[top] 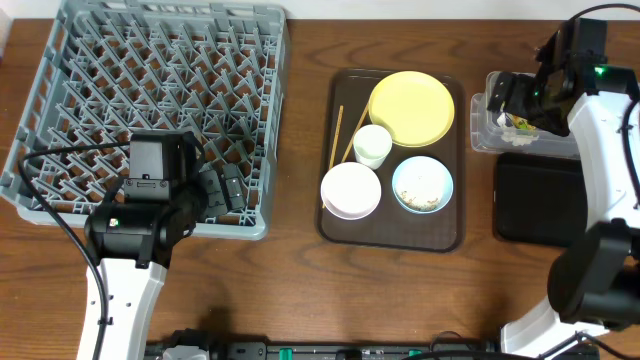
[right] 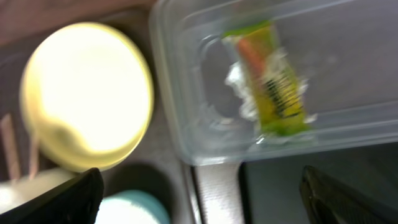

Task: Sort waste into correct bins and load items into the dishwasher
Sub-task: 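Carry the wrapper with the right gripper and release it into the clear bin, then reach the right gripper to the light-blue bowl and grasp its rim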

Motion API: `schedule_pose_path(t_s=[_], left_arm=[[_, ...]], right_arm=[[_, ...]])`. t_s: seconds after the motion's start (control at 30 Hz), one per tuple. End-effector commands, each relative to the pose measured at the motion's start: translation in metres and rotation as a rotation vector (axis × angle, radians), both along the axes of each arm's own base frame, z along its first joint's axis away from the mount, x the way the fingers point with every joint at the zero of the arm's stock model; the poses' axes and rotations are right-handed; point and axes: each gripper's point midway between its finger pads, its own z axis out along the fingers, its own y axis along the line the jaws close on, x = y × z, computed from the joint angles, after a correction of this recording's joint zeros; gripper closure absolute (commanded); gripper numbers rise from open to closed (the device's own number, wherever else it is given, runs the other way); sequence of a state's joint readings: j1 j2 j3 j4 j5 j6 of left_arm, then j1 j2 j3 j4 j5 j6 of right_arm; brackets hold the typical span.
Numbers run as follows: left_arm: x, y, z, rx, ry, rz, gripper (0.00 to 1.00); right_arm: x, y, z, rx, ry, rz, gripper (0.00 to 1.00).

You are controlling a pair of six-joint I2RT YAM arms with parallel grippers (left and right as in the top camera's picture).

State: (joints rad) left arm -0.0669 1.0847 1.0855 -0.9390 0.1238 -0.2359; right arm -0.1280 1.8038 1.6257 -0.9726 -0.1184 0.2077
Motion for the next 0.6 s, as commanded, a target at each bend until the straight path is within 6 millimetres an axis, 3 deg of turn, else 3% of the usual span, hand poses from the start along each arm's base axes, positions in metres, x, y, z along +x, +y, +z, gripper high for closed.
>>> schedule_pose_path(t_s=[0.0,0.1,0.23,0.33,0.57], left_arm=[[0.002,0.003,0.007,0.011,-0.017,0.01,0.02],[0.002,0.003,0.007,0.011,-0.017,0.01,0.01],[0.002,0.003,0.007,0.011,-0.017,0.01,0.01],[0.002,0.003,0.007,0.011,-0.017,0.01,0.01],[0.002,0.003,0.007,0.011,-0.017,0.01,0.01]], right_arm=[[-0.017,0.043,0.041,0.045,-0.091,0.237,0.07],[-0.039,0.067,0.048,0.009,-0.064,0.368,0.15],[-0.065,0.09,0.04,-0.029,0.031,0.443,0.27],[-0.08,0.116,0.027,-0.028,0.086,0.518,0.34],[-0.118,0.156,-0.023,-0.02,0.211,0.626,0.35]])
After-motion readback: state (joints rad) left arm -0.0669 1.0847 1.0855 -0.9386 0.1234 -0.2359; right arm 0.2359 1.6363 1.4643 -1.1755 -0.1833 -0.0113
